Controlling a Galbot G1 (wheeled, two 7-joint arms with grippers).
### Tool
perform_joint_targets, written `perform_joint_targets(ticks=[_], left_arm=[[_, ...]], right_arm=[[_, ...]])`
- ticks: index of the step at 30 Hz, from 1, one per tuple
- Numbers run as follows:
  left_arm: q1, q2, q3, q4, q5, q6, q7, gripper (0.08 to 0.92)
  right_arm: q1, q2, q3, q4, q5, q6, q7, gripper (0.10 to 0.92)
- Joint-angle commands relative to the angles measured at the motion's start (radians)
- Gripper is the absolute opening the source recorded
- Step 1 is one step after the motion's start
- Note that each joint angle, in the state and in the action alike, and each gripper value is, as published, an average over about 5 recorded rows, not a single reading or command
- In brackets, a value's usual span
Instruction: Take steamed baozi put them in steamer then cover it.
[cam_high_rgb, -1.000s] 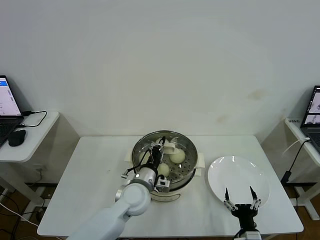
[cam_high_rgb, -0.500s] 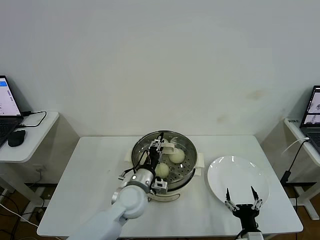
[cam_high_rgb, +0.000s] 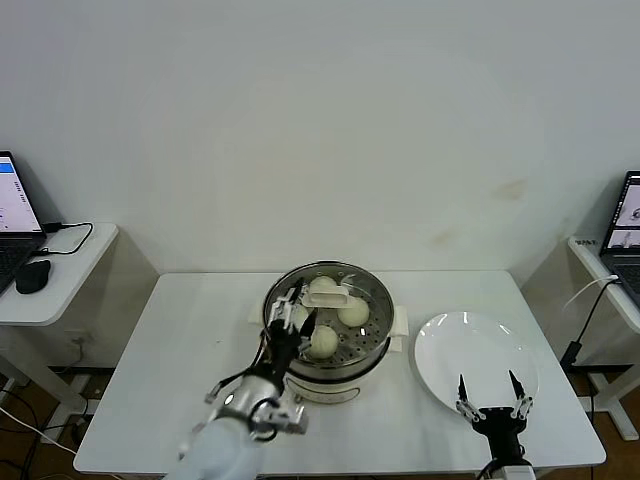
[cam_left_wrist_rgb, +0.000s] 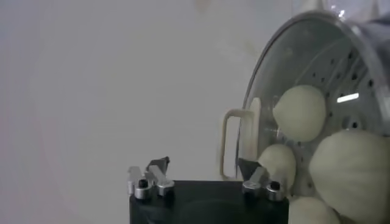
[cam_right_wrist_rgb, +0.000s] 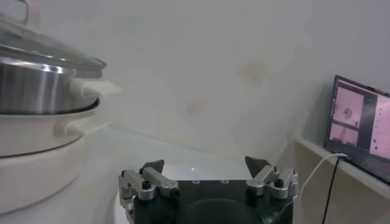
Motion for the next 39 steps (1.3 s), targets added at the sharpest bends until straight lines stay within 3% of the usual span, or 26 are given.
perform_joint_targets(ticks=[1, 3, 10, 14, 21, 28, 39], left_arm=[[0.501, -0.025, -0.360, -0.158, -0.924, -0.465, -0.432, 0.821], [0.558, -0.053, -0.444, -0.119, -1.064, -0.567, -0.426, 0.822], [0.747, -0.089, -0.520, -0.128, -1.178, -0.497, -0.449, 0.823], [0.808, -0.105, -0.517, -0.072, -1.147, -0.564, -0.456, 0.823], [0.814, -0.177, -0.516, 0.056, -1.035, -0.681, -0.393, 0.823], [0.826, -0.177, -0.540, 0.053, -1.075, -0.678, -0.316, 0.823], [0.809, -0.180, -0.540, 0.050, -1.111, -0.660, -0.312, 0.823]], right_arm=[[-0.014, -0.006, -0.017, 0.011, 0.014, 0.021, 0.008, 0.823], [-0.024, -0.013, -0.026, 0.014, 0.028, 0.034, 0.013, 0.823], [-0.101, -0.104, -0.041, 0.051, 0.156, 0.061, 0.006, 0.823], [-0.134, -0.141, -0.051, 0.054, 0.213, 0.071, -0.002, 0.823], [-0.143, -0.140, -0.080, 0.029, 0.207, 0.077, -0.018, 0.823], [-0.151, -0.134, -0.102, 0.020, 0.220, 0.091, -0.027, 0.823], [-0.156, -0.133, -0.125, 0.033, 0.266, 0.084, -0.057, 0.823]])
